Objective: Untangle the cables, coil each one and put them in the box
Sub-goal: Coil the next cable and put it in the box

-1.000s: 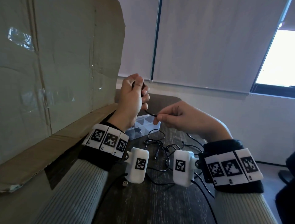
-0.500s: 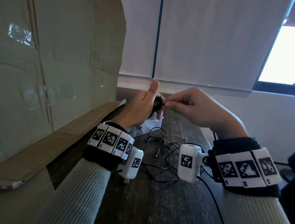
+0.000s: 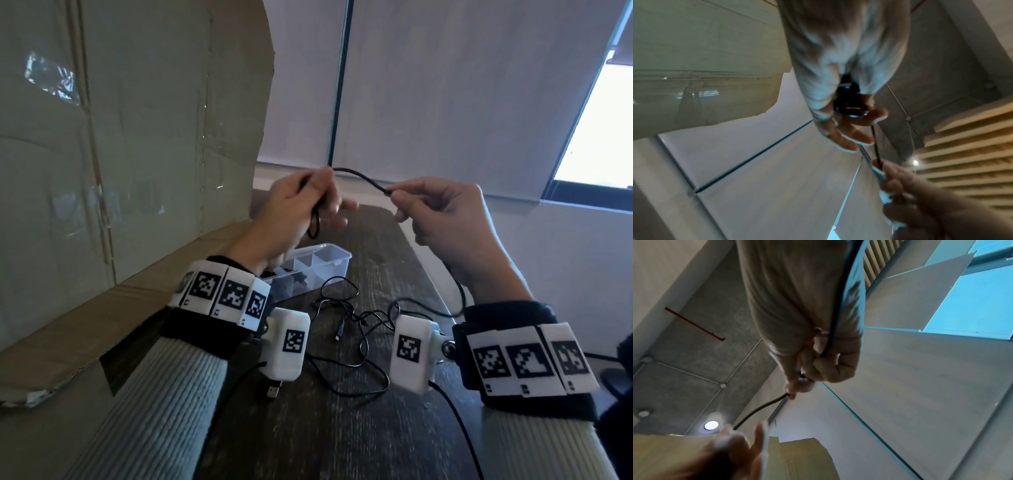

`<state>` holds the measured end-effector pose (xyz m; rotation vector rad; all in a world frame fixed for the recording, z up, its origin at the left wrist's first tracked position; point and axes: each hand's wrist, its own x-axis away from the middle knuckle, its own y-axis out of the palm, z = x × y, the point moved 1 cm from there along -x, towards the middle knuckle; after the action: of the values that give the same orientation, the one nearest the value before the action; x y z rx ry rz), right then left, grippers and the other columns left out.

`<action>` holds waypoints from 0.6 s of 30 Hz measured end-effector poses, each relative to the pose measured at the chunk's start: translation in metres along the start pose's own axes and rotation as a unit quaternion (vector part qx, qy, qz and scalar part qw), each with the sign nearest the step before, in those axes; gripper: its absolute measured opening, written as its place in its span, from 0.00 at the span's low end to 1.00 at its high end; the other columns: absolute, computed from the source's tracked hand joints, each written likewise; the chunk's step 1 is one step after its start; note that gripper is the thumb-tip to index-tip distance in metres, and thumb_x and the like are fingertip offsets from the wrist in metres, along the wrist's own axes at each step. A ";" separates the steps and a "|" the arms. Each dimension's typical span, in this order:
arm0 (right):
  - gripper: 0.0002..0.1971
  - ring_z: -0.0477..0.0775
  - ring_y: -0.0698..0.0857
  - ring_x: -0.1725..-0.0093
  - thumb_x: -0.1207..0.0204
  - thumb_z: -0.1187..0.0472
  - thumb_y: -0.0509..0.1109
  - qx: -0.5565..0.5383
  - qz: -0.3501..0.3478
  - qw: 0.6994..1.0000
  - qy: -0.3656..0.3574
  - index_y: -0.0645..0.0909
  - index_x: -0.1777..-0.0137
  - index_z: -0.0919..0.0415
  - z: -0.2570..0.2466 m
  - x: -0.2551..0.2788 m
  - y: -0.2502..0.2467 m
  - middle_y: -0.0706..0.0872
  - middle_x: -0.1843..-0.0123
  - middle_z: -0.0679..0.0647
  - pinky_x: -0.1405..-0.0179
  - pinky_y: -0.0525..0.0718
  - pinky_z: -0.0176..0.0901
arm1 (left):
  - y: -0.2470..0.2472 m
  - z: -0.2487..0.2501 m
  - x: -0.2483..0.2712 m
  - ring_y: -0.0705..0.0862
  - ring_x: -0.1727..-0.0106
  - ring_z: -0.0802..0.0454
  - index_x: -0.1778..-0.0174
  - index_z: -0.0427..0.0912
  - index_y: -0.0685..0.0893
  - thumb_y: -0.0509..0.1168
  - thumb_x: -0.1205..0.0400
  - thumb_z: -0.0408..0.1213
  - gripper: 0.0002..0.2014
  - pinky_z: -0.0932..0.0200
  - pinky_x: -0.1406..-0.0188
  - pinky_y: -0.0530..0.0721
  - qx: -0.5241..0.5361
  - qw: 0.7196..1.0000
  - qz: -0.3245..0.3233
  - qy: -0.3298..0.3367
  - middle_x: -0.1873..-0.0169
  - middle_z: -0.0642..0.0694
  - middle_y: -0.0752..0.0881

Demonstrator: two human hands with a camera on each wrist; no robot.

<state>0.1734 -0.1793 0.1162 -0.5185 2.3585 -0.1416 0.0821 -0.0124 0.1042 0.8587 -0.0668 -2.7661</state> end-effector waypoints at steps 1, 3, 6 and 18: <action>0.06 0.49 0.67 0.80 0.21 0.64 0.72 -0.006 -0.004 1.000 0.010 0.89 0.53 0.53 0.001 0.000 0.001 0.83 0.75 0.45 0.80 0.68 0.37 | -0.001 0.001 -0.002 0.90 0.52 0.50 0.62 0.38 0.75 0.52 0.12 0.38 0.15 0.48 0.53 0.89 0.039 0.999 0.035 0.001 0.65 0.45 0.86; 0.08 0.48 0.68 0.81 0.21 0.66 0.71 -0.002 -0.040 0.999 0.020 0.89 0.54 0.52 0.002 0.002 0.008 0.83 0.76 0.46 0.79 0.68 0.37 | -0.001 0.002 -0.006 0.88 0.42 0.46 0.61 0.39 0.74 0.50 0.11 0.40 0.15 0.42 0.48 0.88 0.081 0.993 0.087 0.002 0.48 0.41 0.89; 0.08 0.39 0.72 0.84 0.21 0.67 0.70 0.028 -0.105 0.994 0.030 0.89 0.48 0.56 0.007 0.003 0.023 0.83 0.76 0.46 0.81 0.69 0.27 | 0.001 0.001 -0.009 0.89 0.45 0.45 0.59 0.39 0.73 0.48 0.10 0.42 0.16 0.43 0.45 0.87 0.120 0.985 0.127 0.016 0.48 0.41 0.89; 0.10 0.45 0.73 0.77 0.18 0.60 0.67 0.242 -0.367 0.898 0.029 0.91 0.52 0.55 -0.009 0.020 0.040 0.80 0.78 0.42 0.71 0.75 0.31 | -0.011 -0.013 -0.012 0.70 0.78 0.59 0.50 0.48 0.78 0.52 0.11 0.41 0.09 0.68 0.84 0.65 -0.105 0.980 0.143 0.086 0.74 0.55 0.75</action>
<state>0.1414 -0.1510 0.1008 -1.1231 1.9512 -1.0648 0.0968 0.0020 0.0985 0.9463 0.1216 -2.3733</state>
